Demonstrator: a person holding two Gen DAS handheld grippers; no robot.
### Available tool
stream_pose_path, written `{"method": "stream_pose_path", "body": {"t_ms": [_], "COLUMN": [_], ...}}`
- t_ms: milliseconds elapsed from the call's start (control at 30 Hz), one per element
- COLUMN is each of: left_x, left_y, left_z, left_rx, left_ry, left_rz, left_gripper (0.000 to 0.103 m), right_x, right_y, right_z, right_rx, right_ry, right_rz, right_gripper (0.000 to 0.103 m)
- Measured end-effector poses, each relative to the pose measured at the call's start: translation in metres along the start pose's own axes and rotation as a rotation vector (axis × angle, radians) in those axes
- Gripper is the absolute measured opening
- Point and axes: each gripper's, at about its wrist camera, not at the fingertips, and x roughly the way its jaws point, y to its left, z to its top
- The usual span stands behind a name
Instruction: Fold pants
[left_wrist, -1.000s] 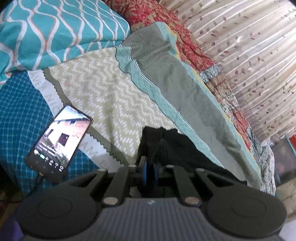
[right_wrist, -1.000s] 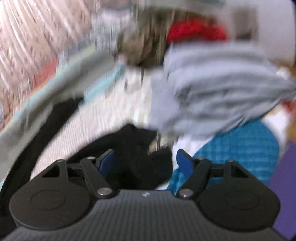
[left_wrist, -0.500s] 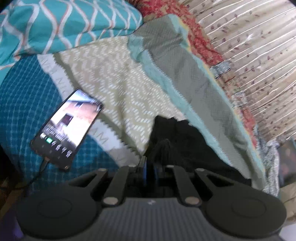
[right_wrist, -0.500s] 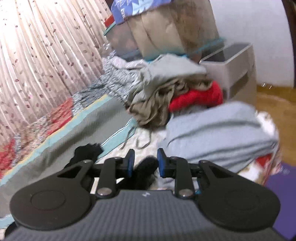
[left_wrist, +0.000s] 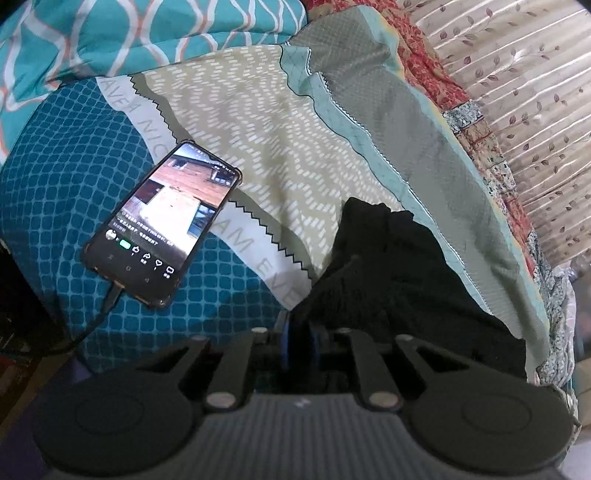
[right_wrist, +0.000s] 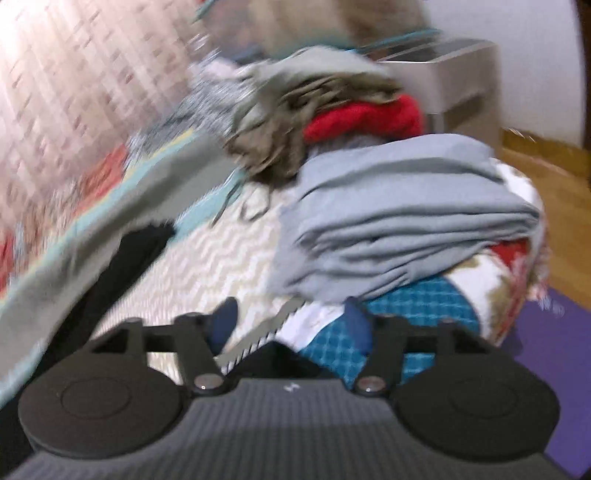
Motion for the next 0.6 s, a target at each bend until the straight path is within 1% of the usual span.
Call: {"method": "stream_pose_path", "body": {"t_ms": [67,133,167,200,233,267,333,400,433,467,500,533,567,600], "left_x": [0.001,0.000,0.000,0.000,-0.001,-0.003,-0.008,-0.011,-0.011,-0.011,-0.009,-0.007,-0.005,-0.004], "left_y": [0.000,0.001,0.001,0.001,0.001,0.001,0.001,0.004,0.004,0.005,0.006,0.008,0.009,0.010], "left_z": [0.000,0.000,0.000,0.000,-0.001,-0.001,-0.001,0.000,0.000,0.001,0.001,0.001,0.000,-0.001], "left_rx": [-0.008,-0.012,-0.013,-0.013,-0.016,-0.018,-0.029,-0.051,-0.062,-0.068,-0.075,-0.089,-0.102,-0.106], "left_ry": [0.002,0.002,0.002,0.002,-0.002,-0.011,-0.038,-0.067,-0.082,-0.093,-0.093,-0.087,-0.078,-0.071], "left_rz": [0.002,0.002,0.004,0.007,0.008,0.011,0.013,0.011,0.023,0.041,0.049,0.050,0.042,0.033], "left_gripper": [0.011,0.011,0.011,0.012,0.012,0.012,0.011,0.010,0.007,0.007,0.007,0.007,0.007,0.007], "right_x": [0.017,0.029,0.037,0.043,0.045,0.038,0.017,0.010,0.012,0.018,0.028,0.043,0.057,0.068], "right_y": [0.003,0.003,0.006,0.010,0.011,0.010,-0.002,-0.018,-0.024,-0.025,-0.025,-0.019,-0.014,-0.011], "right_z": [-0.006,-0.011,-0.015,-0.017,-0.016,-0.013,0.003,0.015,0.018,0.020,0.023,0.025,0.026,0.026], "right_rx": [-0.007,0.000,-0.011,-0.027,-0.011,0.024,0.133,0.263,0.309,0.338,0.349,0.336,0.312,0.281], "right_ry": [0.056,0.089,0.121,0.165,0.184,0.150,0.017,-0.103,-0.151,-0.190,-0.200,-0.174,-0.134,-0.076], "right_rz": [0.003,0.031,0.052,0.050,0.053,0.086,0.148,0.195,0.193,0.174,0.135,0.083,0.031,0.006], "right_gripper": [0.069,0.068,0.062,0.022,0.022,0.022,0.021,0.021,0.022,0.022,0.025,0.034,0.037,0.046]}}
